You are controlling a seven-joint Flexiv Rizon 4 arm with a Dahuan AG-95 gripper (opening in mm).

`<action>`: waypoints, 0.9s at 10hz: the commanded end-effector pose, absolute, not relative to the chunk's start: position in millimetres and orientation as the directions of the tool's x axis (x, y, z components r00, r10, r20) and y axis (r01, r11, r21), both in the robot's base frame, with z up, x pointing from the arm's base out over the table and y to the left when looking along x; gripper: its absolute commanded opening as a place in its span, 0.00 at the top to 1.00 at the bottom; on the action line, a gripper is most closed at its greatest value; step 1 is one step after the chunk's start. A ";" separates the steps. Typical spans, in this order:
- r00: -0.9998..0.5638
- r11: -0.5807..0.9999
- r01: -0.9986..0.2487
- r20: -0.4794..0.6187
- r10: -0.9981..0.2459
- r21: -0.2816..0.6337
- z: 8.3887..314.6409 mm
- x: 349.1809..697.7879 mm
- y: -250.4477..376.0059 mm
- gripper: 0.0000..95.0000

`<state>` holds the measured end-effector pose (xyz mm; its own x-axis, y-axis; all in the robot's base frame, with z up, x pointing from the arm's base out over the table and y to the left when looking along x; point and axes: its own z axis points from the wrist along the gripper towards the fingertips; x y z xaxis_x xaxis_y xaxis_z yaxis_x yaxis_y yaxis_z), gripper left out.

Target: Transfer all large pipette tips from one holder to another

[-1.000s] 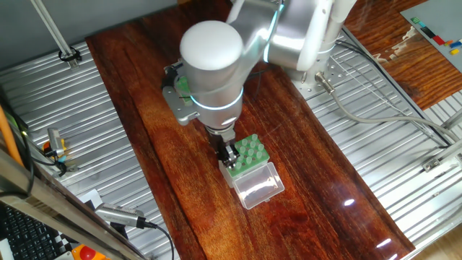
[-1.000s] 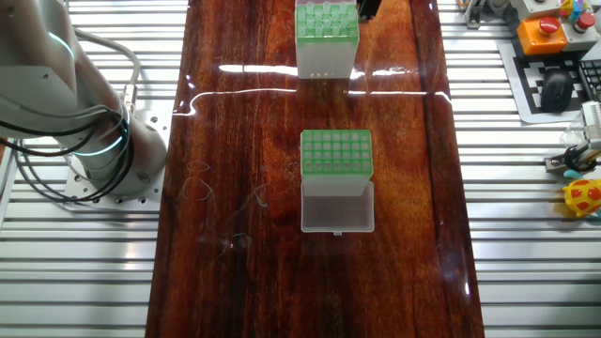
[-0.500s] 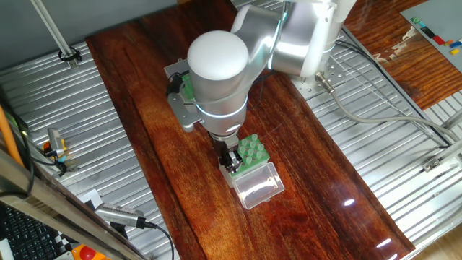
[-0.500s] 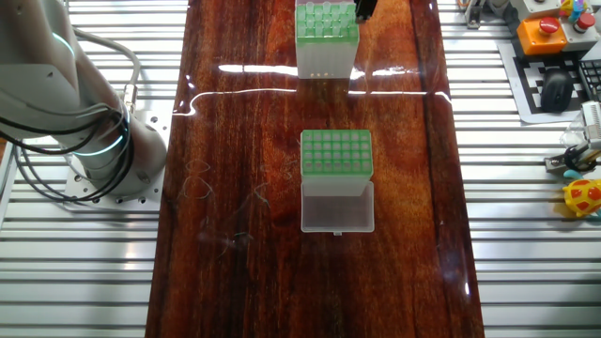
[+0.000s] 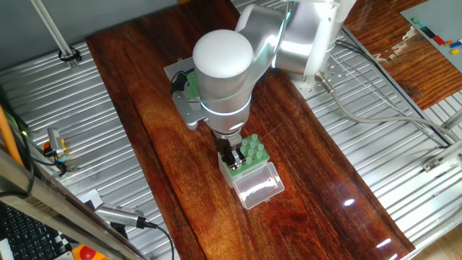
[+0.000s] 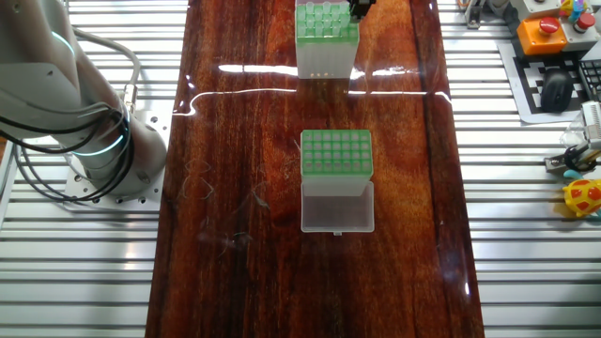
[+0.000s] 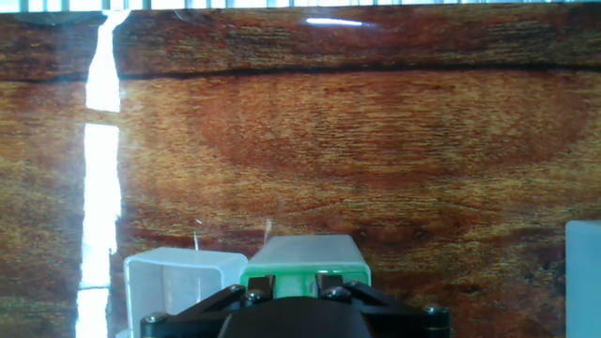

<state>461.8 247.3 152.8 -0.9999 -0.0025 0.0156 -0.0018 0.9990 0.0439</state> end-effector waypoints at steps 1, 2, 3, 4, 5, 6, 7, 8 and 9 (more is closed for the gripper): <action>-1.000 0.999 0.001 0.017 0.000 0.044 152.5 462.3 248.0 0.80; -1.000 0.999 0.001 0.016 0.000 0.045 152.2 462.4 248.3 0.80; -1.000 0.999 0.002 0.015 0.002 0.044 151.5 463.0 249.7 0.80; -1.000 0.999 0.003 0.015 0.003 0.045 151.2 463.4 250.5 0.80; -1.000 0.999 0.004 0.015 0.003 0.045 150.9 463.8 251.4 0.80; -1.000 0.999 0.004 0.014 0.003 0.046 150.9 464.1 251.8 0.80; -1.000 0.999 0.003 0.014 0.003 0.046 151.2 464.5 251.9 0.80; -1.000 0.999 0.005 0.014 0.004 0.047 151.4 464.9 252.1 0.80; -1.000 0.999 0.005 0.014 0.004 0.047 151.6 465.1 252.3 0.80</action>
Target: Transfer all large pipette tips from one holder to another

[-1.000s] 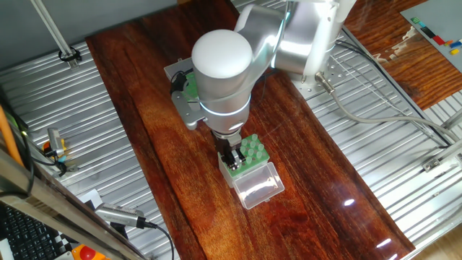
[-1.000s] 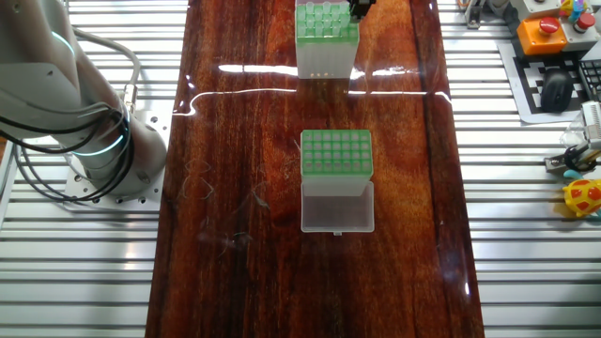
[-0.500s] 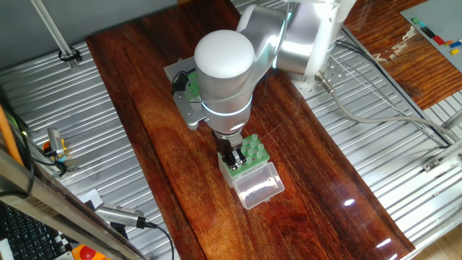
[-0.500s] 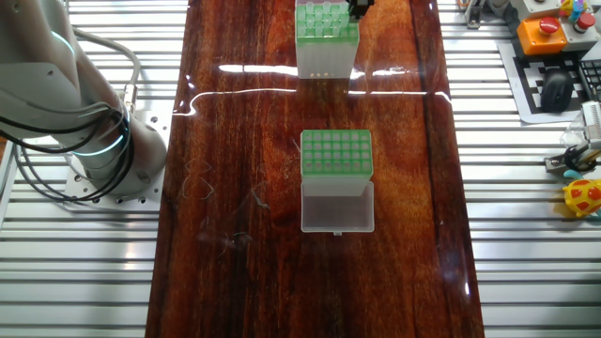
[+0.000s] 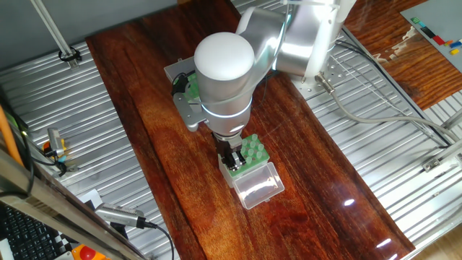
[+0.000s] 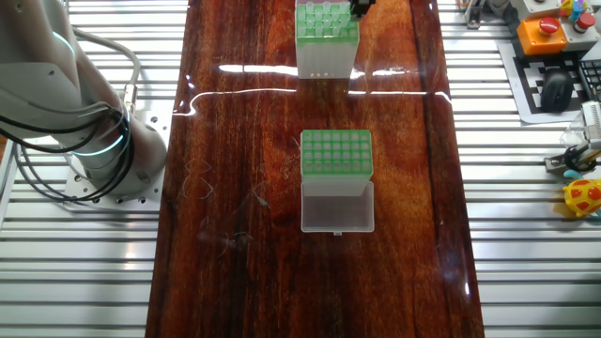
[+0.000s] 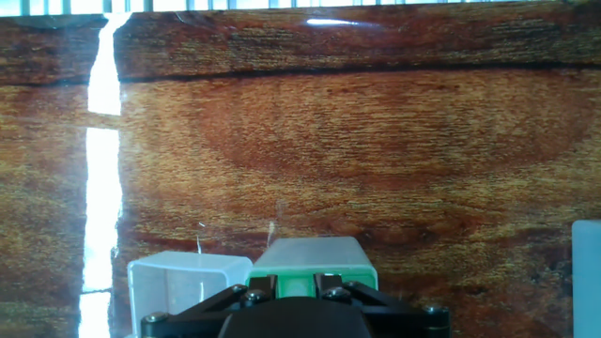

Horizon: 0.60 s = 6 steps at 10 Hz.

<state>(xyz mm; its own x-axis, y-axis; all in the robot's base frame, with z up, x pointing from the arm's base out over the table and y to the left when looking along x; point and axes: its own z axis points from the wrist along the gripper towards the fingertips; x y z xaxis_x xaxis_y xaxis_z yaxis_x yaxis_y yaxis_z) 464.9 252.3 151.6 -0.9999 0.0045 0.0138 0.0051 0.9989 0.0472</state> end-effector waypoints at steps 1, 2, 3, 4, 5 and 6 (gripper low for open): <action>-1.000 0.999 0.006 0.014 0.005 0.048 151.4 465.3 252.6 1.00; -1.000 0.999 0.007 0.014 0.006 0.048 151.2 465.3 252.9 1.00; -1.000 0.999 0.008 0.014 0.008 0.048 151.1 465.4 253.1 1.00; -1.000 0.999 0.008 0.014 0.008 0.048 151.1 465.4 253.1 1.00; -1.000 0.999 0.008 0.014 0.008 0.048 151.1 465.4 253.1 1.00; -1.000 0.999 0.008 0.014 0.008 0.048 151.1 465.4 253.1 1.00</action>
